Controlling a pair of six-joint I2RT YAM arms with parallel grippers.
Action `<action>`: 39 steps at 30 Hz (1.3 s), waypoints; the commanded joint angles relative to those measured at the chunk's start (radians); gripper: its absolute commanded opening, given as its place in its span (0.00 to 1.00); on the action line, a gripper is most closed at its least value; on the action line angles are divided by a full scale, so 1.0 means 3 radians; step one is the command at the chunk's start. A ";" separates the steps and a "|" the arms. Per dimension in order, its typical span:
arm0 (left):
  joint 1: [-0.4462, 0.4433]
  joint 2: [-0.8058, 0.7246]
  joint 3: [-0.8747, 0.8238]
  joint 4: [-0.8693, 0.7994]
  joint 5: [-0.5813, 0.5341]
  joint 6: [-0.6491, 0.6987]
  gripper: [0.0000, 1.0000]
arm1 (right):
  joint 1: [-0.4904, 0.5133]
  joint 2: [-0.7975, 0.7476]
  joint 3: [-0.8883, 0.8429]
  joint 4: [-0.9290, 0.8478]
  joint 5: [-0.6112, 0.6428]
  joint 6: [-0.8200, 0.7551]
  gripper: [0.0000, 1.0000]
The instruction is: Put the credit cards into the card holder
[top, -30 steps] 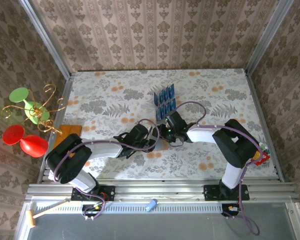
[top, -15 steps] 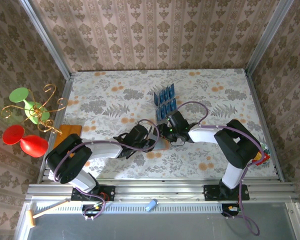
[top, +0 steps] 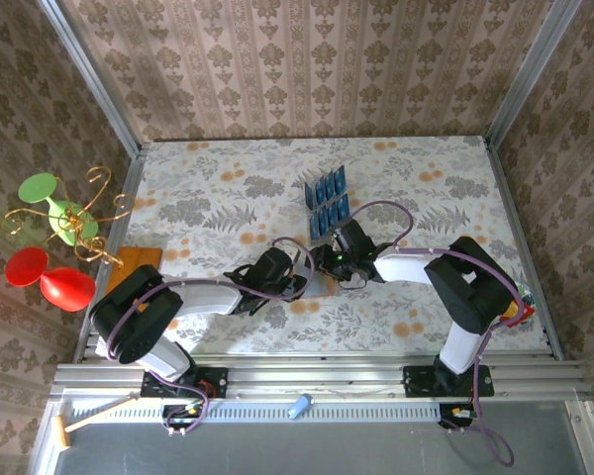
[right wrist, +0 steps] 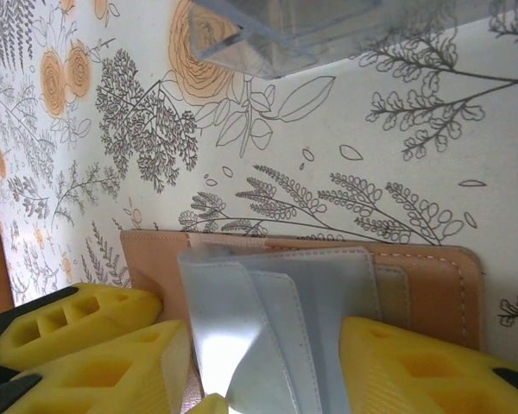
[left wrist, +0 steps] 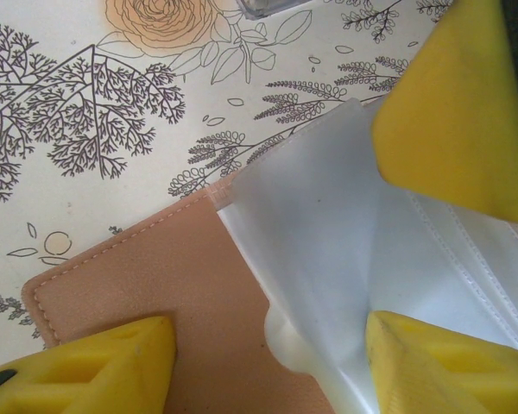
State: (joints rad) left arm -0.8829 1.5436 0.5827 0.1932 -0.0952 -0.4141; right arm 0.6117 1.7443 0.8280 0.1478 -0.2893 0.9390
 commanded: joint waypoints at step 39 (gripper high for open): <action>0.0000 0.0048 -0.0096 -0.0204 0.0082 0.0030 0.62 | 0.0088 0.0179 0.0161 0.0232 -0.0327 0.0069 0.46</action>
State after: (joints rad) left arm -0.8829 1.5436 0.5827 0.1940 -0.0948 -0.4137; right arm 0.6292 1.7893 0.8654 0.1844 -0.3412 0.9474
